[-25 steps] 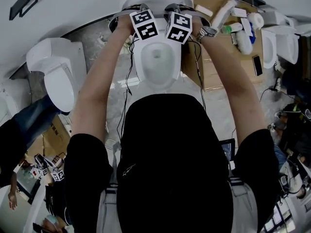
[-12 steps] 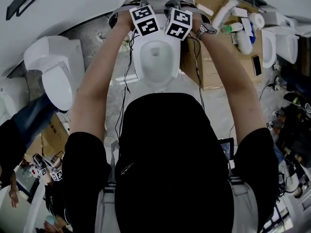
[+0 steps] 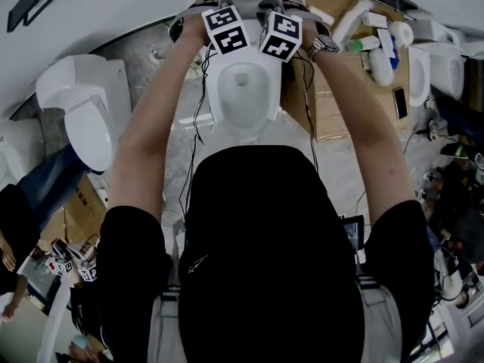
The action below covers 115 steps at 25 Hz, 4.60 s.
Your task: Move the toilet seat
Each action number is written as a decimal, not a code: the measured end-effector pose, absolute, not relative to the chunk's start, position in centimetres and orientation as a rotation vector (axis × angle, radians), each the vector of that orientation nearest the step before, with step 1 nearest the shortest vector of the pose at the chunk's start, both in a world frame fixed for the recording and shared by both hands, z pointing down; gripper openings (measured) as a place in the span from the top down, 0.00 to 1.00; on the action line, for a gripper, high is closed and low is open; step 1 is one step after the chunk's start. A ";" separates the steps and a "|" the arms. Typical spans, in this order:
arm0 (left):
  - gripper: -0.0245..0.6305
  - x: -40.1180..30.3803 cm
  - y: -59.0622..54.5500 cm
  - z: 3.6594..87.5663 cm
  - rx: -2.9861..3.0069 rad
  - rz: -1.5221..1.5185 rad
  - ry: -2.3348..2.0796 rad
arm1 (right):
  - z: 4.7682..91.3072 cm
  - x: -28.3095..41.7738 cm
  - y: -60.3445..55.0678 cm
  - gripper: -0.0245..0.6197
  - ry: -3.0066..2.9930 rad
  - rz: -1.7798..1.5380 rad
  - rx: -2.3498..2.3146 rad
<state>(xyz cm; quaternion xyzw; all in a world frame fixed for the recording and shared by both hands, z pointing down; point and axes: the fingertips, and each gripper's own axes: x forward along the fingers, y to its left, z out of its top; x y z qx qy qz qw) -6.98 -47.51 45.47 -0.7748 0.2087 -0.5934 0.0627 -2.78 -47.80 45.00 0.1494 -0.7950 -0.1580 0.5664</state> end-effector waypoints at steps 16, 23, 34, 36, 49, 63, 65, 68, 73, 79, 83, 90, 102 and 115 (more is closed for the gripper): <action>0.83 -6.9 -47.4 45.7 -2.371 -1.822 0.577 | 45.3 -2.7 -47.9 0.84 -1.864 -0.366 0.339; 0.79 -7.0 -46.7 45.7 -2.378 -1.803 0.565 | 45.5 -2.5 -47.5 0.82 -1.874 -0.345 0.343; 0.64 -7.7 -45.8 41.8 -2.502 -1.510 0.876 | 42.1 -1.1 -46.1 0.65 -2.056 -0.246 0.579; 0.64 -7.8 -45.3 40.3 -2.543 -1.405 0.997 | 40.2 -0.6 -45.7 0.65 -2.125 -0.203 0.679; 0.84 -4.9 -37.8 27.4 -2.809 -0.667 1.425 | 28.3 1.9 -38.0 0.87 -2.580 0.095 1.002; 0.95 -2.0 -26.2 22.6 -2.834 -0.357 1.676 | 20.7 9.4 -28.0 0.94 -2.764 0.195 1.093; 0.95 -1.6 -24.4 23.0 -2.845 -0.341 1.718 | 20.5 10.4 -26.5 0.94 -2.762 0.232 1.098; 0.95 -1.3 -22.8 22.8 -2.816 -0.289 1.783 | 21.4 12.1 -24.6 0.94 -2.716 0.315 1.103; 0.95 -0.2 -20.7 22.1 -2.828 -0.243 1.777 | 22.1 13.4 -23.0 0.94 -2.689 0.373 1.155; 0.95 -0.2 -18.6 20.9 -2.890 -0.203 1.647 | 19.7 11.4 -20.6 0.94 -2.754 0.276 1.240; 0.95 -2.2 -17.6 20.2 -2.909 -0.171 1.568 | 19.8 9.5 -18.6 0.94 -2.713 0.280 1.326; 0.95 -9.5 -13.4 21.6 -2.959 -0.118 1.603 | 20.5 3.4 -14.1 0.94 -2.663 0.299 1.365; 0.95 -12.3 -7.5 22.9 -3.003 -0.100 1.516 | 19.5 1.3 -9.2 0.94 -2.611 0.289 1.487; 0.95 -10.8 -5.3 19.7 -2.887 -0.027 1.627 | 18.7 3.1 -6.7 0.94 -2.693 0.271 1.403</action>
